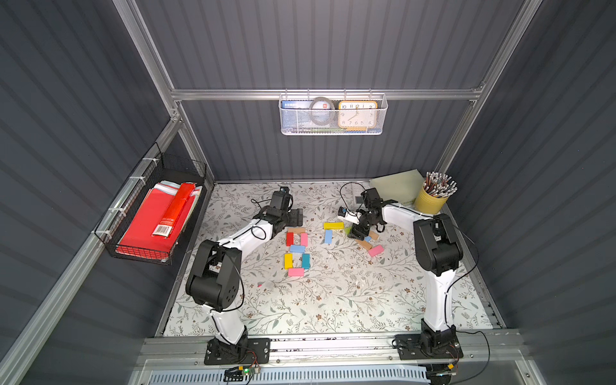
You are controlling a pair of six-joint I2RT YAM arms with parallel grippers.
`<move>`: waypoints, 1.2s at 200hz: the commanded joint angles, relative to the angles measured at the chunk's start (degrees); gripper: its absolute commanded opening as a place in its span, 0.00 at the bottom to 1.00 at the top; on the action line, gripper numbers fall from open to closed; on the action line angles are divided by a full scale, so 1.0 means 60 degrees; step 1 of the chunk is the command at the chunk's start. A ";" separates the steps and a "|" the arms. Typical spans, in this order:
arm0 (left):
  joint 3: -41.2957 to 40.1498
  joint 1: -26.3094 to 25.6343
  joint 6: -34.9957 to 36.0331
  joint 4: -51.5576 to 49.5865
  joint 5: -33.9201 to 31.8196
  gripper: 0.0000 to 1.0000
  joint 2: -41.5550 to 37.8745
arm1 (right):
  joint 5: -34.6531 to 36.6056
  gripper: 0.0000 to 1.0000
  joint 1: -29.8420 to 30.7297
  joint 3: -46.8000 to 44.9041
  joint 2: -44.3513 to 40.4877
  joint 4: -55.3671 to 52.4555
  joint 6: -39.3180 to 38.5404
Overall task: Assemble the number 8 with building blocks
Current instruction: Pick up the building block from the center of the board.
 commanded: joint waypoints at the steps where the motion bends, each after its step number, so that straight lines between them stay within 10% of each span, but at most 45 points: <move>1: -0.0095 0.0057 0.0170 0.0081 -0.0159 0.89 -0.0070 | -0.0072 0.73 -0.0043 0.0075 0.0137 -0.0317 -0.0032; 124: -0.0078 0.0057 0.0173 0.0019 -0.0174 0.89 -0.0085 | 0.0830 0.31 -0.0371 -0.2530 -0.1347 0.0610 0.1480; 240: -0.0124 0.0057 0.0028 0.0012 -0.0304 0.90 -0.0359 | 0.2442 0.00 0.0680 -0.2795 -0.3269 0.1767 0.8970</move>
